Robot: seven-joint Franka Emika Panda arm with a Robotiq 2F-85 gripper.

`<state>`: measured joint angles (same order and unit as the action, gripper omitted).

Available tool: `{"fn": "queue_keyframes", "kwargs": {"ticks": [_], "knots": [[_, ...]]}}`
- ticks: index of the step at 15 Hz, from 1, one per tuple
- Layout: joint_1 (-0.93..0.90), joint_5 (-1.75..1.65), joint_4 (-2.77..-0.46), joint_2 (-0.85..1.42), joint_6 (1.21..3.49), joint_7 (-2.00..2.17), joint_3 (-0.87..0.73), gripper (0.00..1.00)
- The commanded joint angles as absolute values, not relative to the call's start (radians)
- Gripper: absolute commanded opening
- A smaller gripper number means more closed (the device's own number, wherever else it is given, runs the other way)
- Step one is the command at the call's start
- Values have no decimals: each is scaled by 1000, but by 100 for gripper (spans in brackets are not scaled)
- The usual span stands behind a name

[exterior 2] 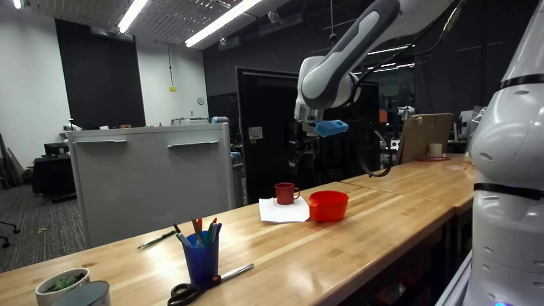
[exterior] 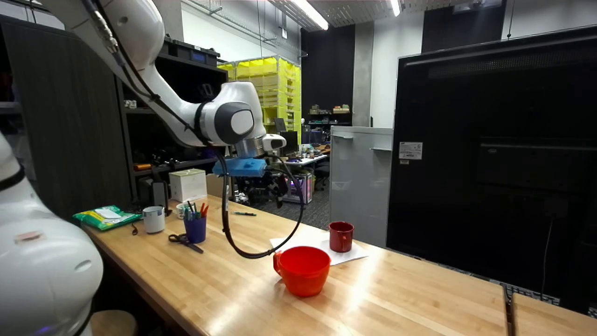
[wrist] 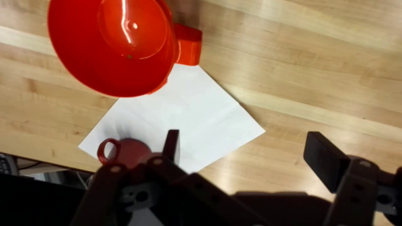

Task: Lift the pencil from the table and put it in the blue cup

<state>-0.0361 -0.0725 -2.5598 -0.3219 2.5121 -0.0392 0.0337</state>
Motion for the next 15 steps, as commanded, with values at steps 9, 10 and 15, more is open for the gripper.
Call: {"fn": "queue_keyframes", "kwargs": {"ticks": [9, 10, 15], "knots": [[49, -240, -2549, -187, 2480, 248, 81, 100], [42, -211, -2548, -172, 2480, 241, 78, 100], [8, -70, -2550, -139, 2479, 222, 72, 100]]}}
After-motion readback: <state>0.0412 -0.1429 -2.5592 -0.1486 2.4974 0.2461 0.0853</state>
